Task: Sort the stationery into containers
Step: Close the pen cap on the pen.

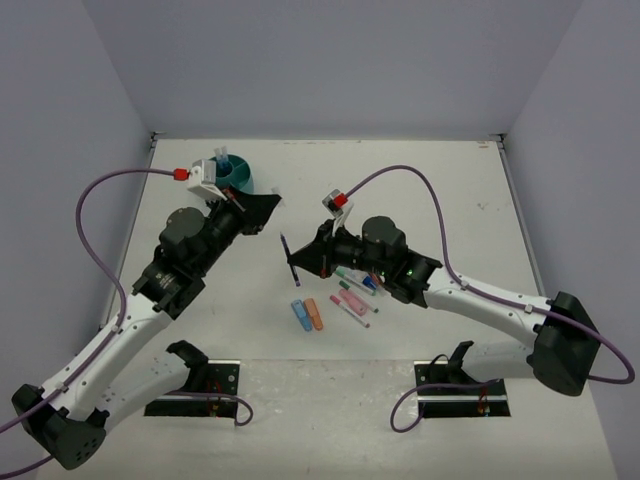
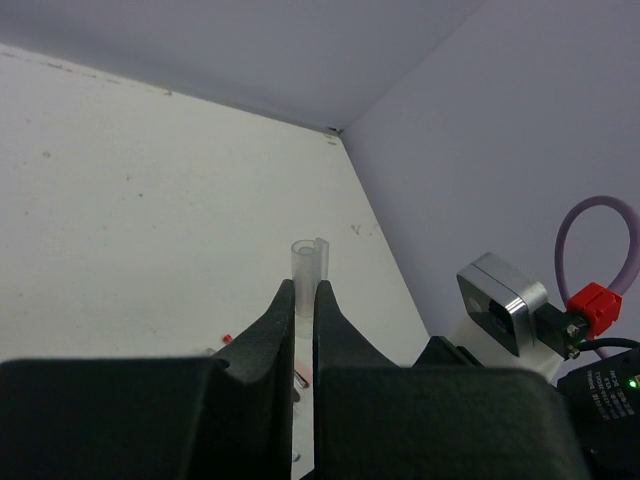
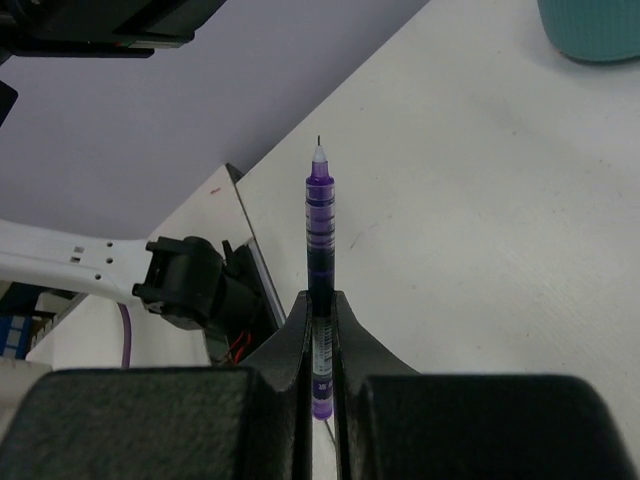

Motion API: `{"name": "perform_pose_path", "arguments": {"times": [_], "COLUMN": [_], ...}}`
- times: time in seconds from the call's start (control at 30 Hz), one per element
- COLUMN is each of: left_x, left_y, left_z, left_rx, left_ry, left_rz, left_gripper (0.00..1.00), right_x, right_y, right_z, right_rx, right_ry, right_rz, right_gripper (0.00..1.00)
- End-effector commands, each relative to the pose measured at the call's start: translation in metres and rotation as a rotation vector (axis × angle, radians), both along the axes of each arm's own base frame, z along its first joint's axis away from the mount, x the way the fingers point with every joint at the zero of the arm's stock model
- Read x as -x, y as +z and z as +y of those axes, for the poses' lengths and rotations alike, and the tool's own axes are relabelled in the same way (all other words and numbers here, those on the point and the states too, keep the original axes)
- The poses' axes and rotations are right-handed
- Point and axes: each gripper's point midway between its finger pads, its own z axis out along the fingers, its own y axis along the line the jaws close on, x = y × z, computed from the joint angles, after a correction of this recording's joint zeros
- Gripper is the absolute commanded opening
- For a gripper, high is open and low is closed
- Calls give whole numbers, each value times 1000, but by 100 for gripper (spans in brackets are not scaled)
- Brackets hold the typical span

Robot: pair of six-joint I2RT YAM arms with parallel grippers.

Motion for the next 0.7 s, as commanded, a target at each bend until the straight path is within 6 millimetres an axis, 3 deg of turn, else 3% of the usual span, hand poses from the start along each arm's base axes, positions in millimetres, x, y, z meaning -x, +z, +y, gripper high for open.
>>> {"name": "perform_pose_path", "arguments": {"times": [0.0,0.67], "left_x": [12,19], "left_y": [23,16], "left_z": [-7,-13], "left_rx": [29,33], "left_ry": [-69,-122], "left_rz": [-97,-80], "left_gripper": [0,0], "right_x": [-14,-34], "right_y": [58,78], "right_z": [-3,-14], "right_rx": [-97,-81], "right_ry": [-66,-154], "right_rz": [-127,-204], "right_gripper": [0,0]}}
